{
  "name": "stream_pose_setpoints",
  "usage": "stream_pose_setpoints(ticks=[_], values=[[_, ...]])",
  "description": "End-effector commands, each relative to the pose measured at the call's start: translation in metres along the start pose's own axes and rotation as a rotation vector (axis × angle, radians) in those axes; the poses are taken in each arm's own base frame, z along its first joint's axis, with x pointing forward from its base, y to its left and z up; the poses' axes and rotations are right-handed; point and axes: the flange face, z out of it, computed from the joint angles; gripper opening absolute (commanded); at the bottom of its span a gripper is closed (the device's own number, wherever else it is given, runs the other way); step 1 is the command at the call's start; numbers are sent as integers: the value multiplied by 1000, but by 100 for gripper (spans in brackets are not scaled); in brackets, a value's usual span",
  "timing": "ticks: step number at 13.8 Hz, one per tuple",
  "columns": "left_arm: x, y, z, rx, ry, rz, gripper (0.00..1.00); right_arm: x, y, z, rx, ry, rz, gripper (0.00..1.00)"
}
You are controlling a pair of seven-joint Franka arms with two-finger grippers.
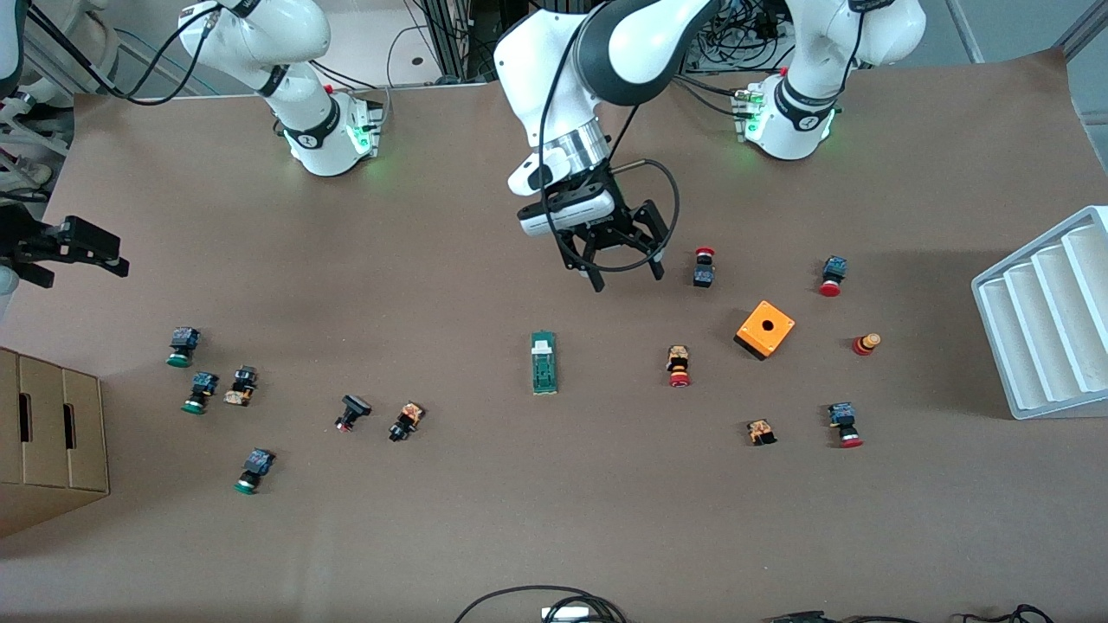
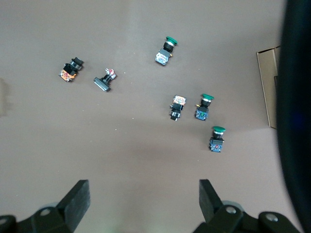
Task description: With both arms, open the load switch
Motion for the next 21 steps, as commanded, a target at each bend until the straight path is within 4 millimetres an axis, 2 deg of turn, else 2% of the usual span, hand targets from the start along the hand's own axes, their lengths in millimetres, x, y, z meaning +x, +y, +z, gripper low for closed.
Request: stream_pose_setpoints(ticks=[1,5,10,13,16,19,21], values=[[17,-45,-18,-49,-27,-1,100,-4,1,-5,-22,4,-6,100],[54,-101,-25,-128,-119,-49,100,-4,0,-13,-16,25,-7,100],[85,-179,-32,-150,-245,-132,100,8,-19,-7,-35,37,-39,100],[90,-214,-34,-196,-290,-173,100,18,-33,3,-57,24,-65,100],[89,-245,-32,-221,-321,-233,100,18,-32,2,-67,26,-66,100],[93,-306,-9,-287,-411,-370,100,19,-32,3,-69,24,-66,100],[95,-338,4,-330,-447,-449,100,21,-33,6,-69,21,-68,100]])
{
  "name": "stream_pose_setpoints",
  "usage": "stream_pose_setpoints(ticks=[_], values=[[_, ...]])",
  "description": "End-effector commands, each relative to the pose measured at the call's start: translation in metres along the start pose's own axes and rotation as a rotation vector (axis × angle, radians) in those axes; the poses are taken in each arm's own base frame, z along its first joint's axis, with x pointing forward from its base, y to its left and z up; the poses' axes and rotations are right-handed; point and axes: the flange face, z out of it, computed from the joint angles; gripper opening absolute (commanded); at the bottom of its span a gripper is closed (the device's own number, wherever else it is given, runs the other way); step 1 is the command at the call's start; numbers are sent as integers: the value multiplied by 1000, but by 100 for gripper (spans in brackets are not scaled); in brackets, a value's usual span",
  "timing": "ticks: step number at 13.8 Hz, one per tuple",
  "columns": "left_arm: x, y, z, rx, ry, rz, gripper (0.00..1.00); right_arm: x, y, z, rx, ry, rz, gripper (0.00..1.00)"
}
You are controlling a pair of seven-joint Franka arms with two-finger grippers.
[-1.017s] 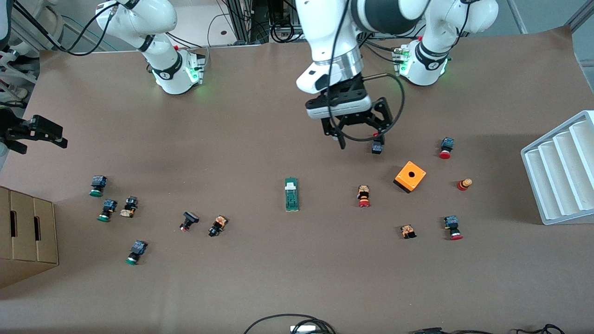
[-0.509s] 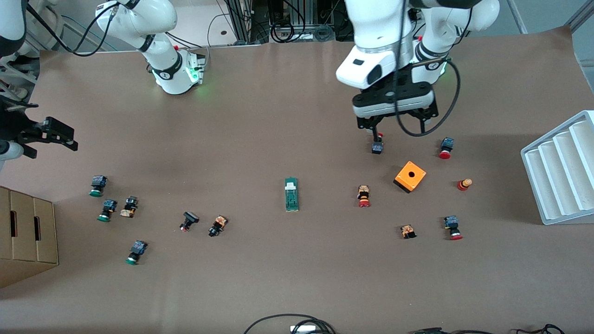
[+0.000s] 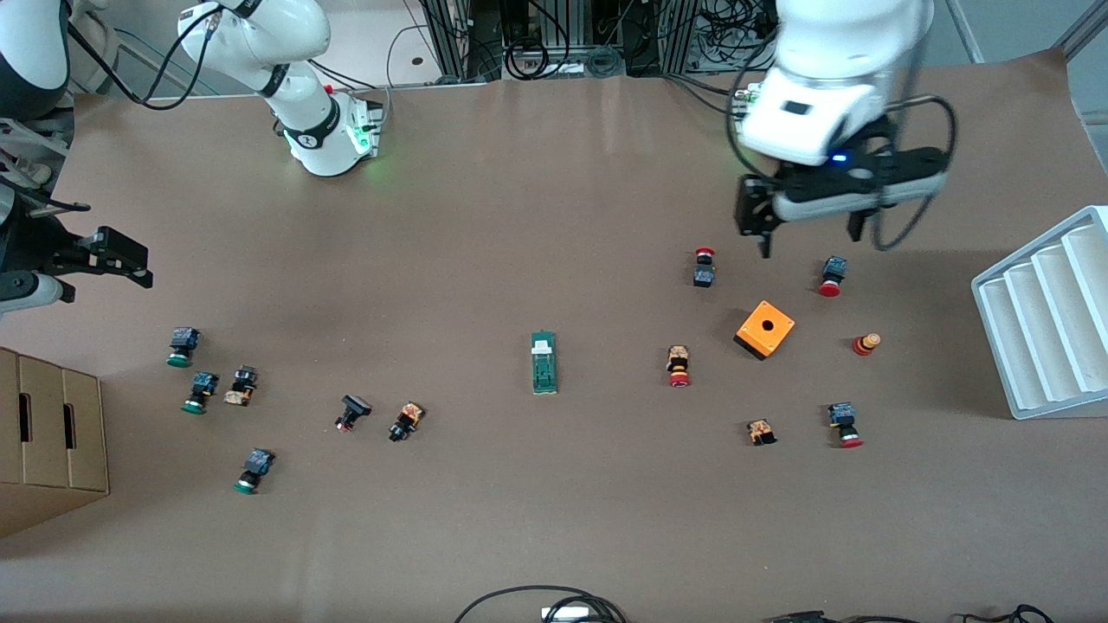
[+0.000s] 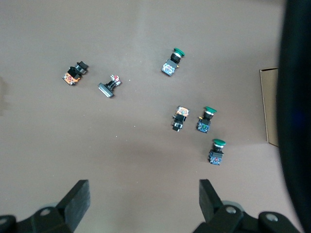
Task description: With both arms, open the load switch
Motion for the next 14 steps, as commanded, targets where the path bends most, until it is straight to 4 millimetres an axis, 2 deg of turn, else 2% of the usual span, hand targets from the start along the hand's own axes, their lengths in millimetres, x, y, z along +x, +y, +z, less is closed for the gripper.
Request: stream_pose_setpoints(ticks=[1,5,8,12,14], values=[[20,-44,-4,-65,-54,-82,100,4,1,-1,-30,2,0,100],[41,-83,9,-78,-68,-15,100,5,2,-1,-32,10,0,100],[53,-111,19,-118,-98,-67,100,4,3,-2,-33,13,0,100],[70,-169,38,-155,-139,-181,100,6,3,1,-47,5,-1,100],[75,-195,44,-146,-139,-143,100,7,2,3,-46,-1,-2,100]])
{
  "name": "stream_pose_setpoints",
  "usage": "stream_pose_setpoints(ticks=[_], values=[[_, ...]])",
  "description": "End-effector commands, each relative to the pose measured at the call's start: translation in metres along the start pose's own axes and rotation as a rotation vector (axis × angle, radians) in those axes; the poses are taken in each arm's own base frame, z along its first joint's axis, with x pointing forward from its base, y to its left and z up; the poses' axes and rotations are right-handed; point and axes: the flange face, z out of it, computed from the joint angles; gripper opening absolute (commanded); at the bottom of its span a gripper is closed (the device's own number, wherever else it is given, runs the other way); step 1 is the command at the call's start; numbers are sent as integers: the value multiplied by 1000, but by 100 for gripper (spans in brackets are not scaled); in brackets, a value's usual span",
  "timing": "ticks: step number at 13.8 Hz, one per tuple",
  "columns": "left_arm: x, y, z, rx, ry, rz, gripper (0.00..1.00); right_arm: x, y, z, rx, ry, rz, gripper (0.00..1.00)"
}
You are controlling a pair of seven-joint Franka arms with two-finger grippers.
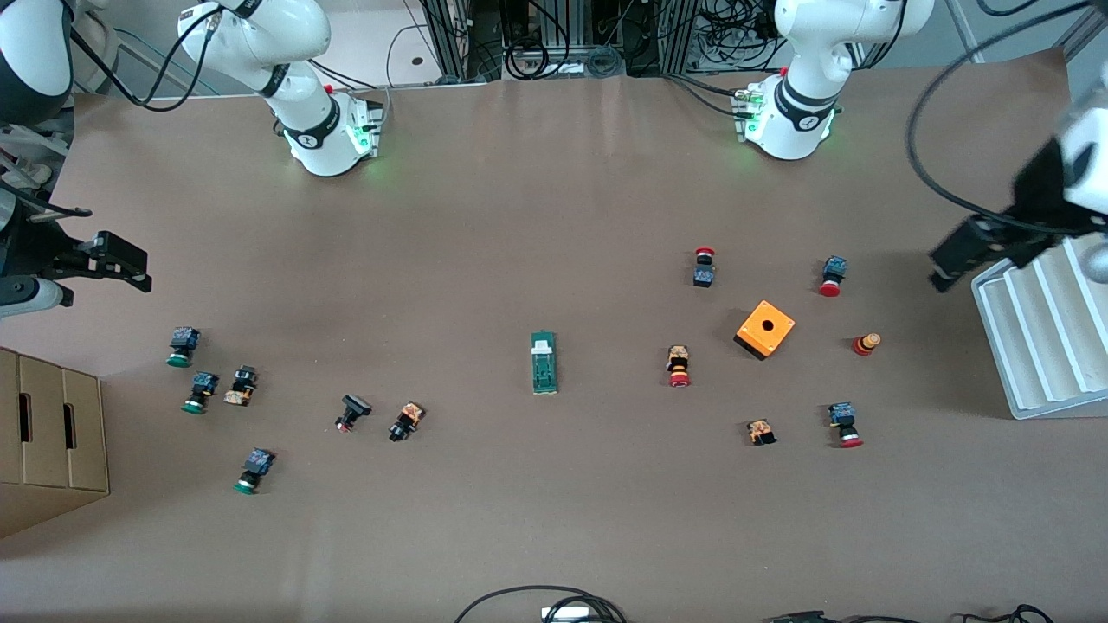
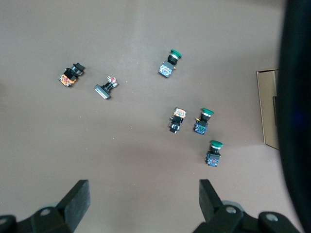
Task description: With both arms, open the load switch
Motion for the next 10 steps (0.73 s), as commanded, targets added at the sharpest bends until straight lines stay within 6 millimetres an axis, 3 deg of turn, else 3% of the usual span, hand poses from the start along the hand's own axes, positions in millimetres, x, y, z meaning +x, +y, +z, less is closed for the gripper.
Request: stream_pose_setpoints(ticks=[1,3,9,10], values=[[11,-33,0,-16,-16,40,100,4,1,1,-34,-3,-3,100],[17,-50,10,-90,-60,5,100,5,1,2,-34,-6,-3,100],[32,-57,64,-64,-157,-6,100,7,-7,1,-49,-7,-20,100],[36,-66,69,-61,-160,6,100,7,-8,1,-51,-7,-21,100]])
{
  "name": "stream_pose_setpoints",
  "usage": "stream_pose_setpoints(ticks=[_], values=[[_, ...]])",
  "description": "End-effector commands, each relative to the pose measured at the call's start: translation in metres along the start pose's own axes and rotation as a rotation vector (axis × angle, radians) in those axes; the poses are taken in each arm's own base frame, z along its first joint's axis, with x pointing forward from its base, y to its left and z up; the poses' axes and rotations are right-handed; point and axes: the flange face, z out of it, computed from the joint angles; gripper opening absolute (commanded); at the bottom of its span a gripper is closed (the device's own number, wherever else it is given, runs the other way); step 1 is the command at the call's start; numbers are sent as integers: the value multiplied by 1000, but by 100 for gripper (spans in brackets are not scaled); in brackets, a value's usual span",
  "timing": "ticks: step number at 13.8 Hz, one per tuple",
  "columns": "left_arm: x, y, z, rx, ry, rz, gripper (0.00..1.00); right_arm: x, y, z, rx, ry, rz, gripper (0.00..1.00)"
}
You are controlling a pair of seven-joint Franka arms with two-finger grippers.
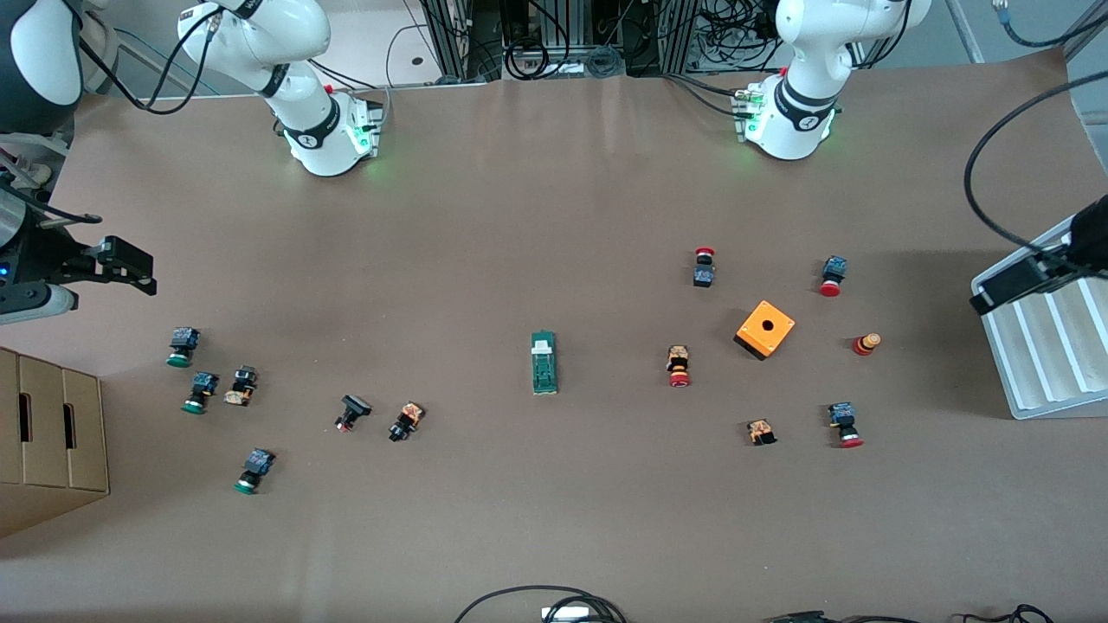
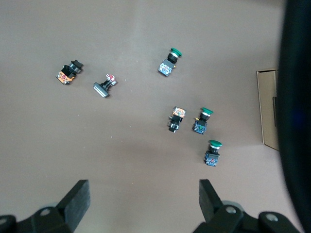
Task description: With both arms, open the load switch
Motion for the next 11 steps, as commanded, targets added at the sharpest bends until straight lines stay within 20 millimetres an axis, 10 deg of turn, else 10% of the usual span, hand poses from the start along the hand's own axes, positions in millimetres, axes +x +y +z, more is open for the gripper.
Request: stream_pose_setpoints(ticks=[1,11], values=[[9,-21,5,-3,-21,52,100,3,-1,-4,-33,6,-4,100],[27,-102,13,23,-42,105,100,2,4,-4,-32,7,3,100]])
